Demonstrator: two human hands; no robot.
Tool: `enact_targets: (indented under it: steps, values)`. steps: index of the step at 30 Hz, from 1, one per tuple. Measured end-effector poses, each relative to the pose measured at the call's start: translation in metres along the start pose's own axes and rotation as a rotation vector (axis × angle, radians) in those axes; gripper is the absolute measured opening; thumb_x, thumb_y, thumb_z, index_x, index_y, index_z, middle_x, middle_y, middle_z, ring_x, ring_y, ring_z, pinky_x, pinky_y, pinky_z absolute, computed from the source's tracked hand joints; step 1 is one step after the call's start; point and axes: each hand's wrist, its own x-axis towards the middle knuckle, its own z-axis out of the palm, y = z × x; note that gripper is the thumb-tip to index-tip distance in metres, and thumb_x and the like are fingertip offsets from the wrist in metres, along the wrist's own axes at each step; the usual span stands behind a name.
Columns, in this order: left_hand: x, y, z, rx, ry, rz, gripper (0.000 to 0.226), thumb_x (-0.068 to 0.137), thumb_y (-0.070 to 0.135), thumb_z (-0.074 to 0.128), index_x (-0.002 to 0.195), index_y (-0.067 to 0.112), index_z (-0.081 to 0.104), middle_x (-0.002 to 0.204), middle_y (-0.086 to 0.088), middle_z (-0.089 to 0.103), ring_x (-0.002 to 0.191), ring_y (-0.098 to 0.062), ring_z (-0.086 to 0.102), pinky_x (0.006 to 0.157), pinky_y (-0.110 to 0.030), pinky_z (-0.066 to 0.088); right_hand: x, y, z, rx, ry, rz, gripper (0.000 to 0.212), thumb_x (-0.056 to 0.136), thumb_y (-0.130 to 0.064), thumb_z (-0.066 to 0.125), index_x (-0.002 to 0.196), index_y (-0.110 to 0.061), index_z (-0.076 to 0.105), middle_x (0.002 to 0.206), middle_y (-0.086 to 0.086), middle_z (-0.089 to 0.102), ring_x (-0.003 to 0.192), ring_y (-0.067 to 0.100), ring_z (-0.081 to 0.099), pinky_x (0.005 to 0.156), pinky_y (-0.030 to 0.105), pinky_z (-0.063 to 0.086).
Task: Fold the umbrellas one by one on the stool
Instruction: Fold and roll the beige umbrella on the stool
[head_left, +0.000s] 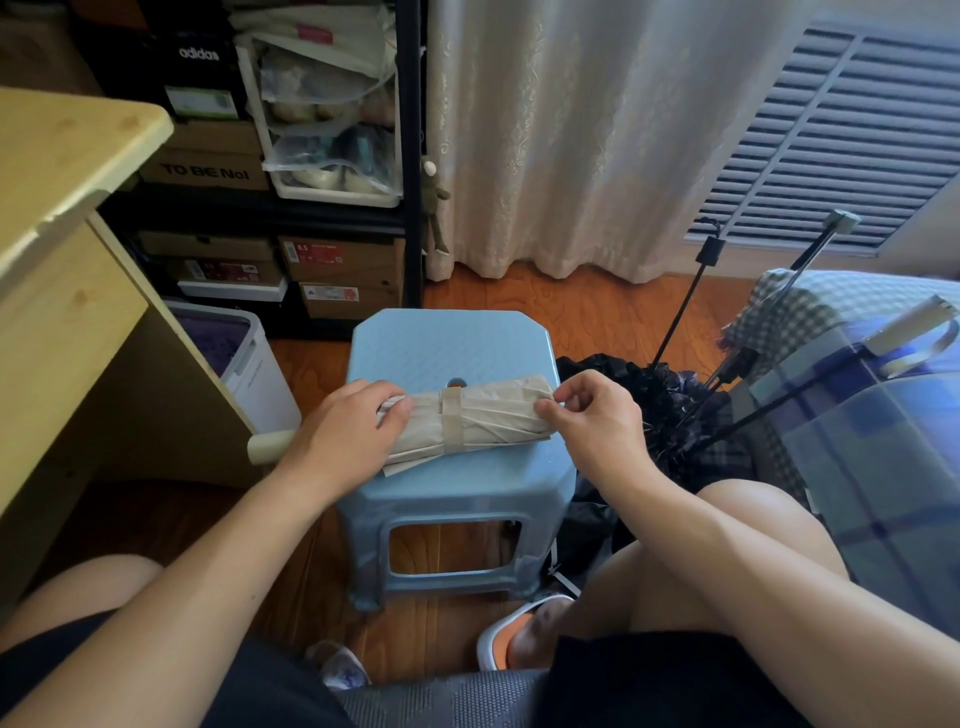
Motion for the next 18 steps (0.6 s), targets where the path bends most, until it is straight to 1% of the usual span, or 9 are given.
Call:
enact_targets:
  steps: [4, 7, 10, 14, 18]
  values:
    - [0.0000, -0.0013, 0.0006, -0.002, -0.007, 0.001, 0.032, 0.105, 0.040, 0.048, 0.124, 0.023, 0.067, 0.119, 0.001, 0.065, 0.102, -0.013, 0.054, 0.083, -0.030, 0.041, -0.0003, 0.0001, 0.0004, -0.041, 0.019, -0.005, 0.016, 0.087, -0.022, 0.081, 0.080, -0.017, 0.067, 0.074, -0.005, 0.062, 0.067, 0.010, 0.053, 0.062, 0.027, 0.044]
    - [-0.0001, -0.0019, 0.0010, 0.004, -0.008, 0.004, 0.032, 0.105, 0.040, 0.048, 0.123, 0.023, 0.068, 0.118, 0.000, 0.065, 0.103, -0.015, 0.056, 0.083, -0.030, 0.040, -0.0009, -0.0004, -0.0005, -0.047, 0.018, -0.004, 0.016, 0.087, -0.022, 0.081, 0.079, -0.015, 0.068, 0.076, -0.004, 0.066, 0.068, 0.010, 0.056, 0.063, 0.028, 0.046]
    - [-0.0001, -0.0018, 0.0008, 0.007, -0.013, -0.001, 0.032, 0.105, 0.041, 0.047, 0.123, 0.023, 0.068, 0.119, 0.000, 0.065, 0.106, -0.018, 0.057, 0.083, -0.030, 0.040, -0.0017, -0.0016, -0.0011, -0.027, 0.016, -0.005, 0.017, 0.087, -0.021, 0.081, 0.081, -0.013, 0.068, 0.075, -0.004, 0.064, 0.067, 0.009, 0.055, 0.063, 0.028, 0.046]
    - [-0.0001, -0.0015, 0.0011, 0.008, -0.015, -0.004, 0.032, 0.105, 0.041, 0.047, 0.122, 0.024, 0.067, 0.118, 0.000, 0.065, 0.103, -0.015, 0.055, 0.082, -0.030, 0.039, -0.0017, -0.0020, -0.0008, -0.024, 0.009, 0.000, 0.015, 0.087, -0.021, 0.081, 0.081, -0.013, 0.069, 0.072, -0.005, 0.064, 0.065, 0.008, 0.054, 0.063, 0.028, 0.047]
    - [0.0000, -0.0017, 0.0007, 0.014, -0.021, -0.009, 0.033, 0.105, 0.042, 0.046, 0.122, 0.024, 0.067, 0.118, 0.000, 0.065, 0.107, -0.018, 0.058, 0.084, -0.032, 0.041, -0.0016, -0.0022, -0.0006, -0.021, 0.007, 0.009, 0.013, 0.088, -0.022, 0.081, 0.082, -0.016, 0.071, 0.072, -0.005, 0.066, 0.063, 0.007, 0.055, 0.061, 0.024, 0.046]
